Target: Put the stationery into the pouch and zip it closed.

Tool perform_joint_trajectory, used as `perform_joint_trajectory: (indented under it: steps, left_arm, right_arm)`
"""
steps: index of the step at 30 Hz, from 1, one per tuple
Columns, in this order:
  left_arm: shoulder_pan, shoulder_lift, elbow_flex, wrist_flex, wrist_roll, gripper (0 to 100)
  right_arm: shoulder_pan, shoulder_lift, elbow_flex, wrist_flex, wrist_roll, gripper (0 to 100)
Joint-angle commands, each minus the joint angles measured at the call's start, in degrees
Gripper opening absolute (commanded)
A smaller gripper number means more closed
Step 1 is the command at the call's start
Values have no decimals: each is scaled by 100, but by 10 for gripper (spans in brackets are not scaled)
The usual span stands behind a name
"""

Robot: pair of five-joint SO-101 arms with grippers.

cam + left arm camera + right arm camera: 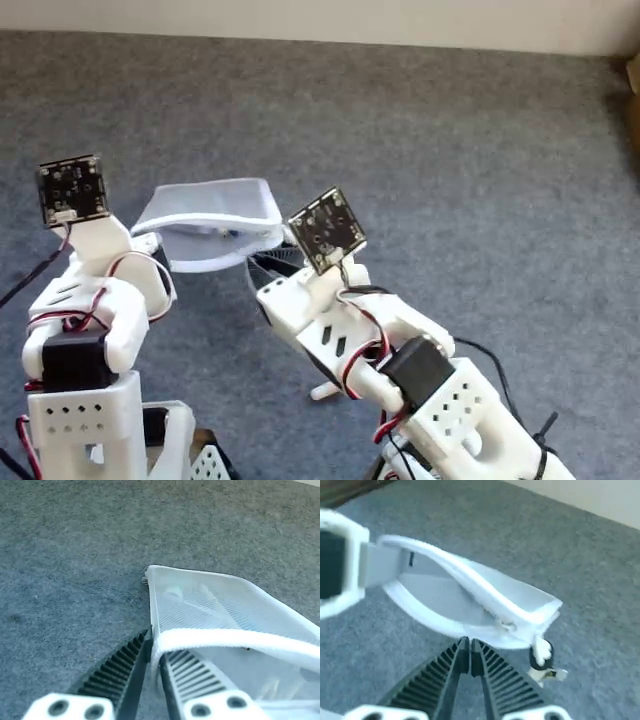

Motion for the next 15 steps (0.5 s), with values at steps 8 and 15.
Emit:
perform_joint_trajectory:
  steps: [8, 15]
  left_arm:
    - [-303, -48, 31, -18, 79, 7]
    - [-303, -48, 31, 9, 70, 7]
  right_arm:
    - [75, 66, -989, 1569, 132, 6]
    - [875, 110, -927, 1991, -651, 7]
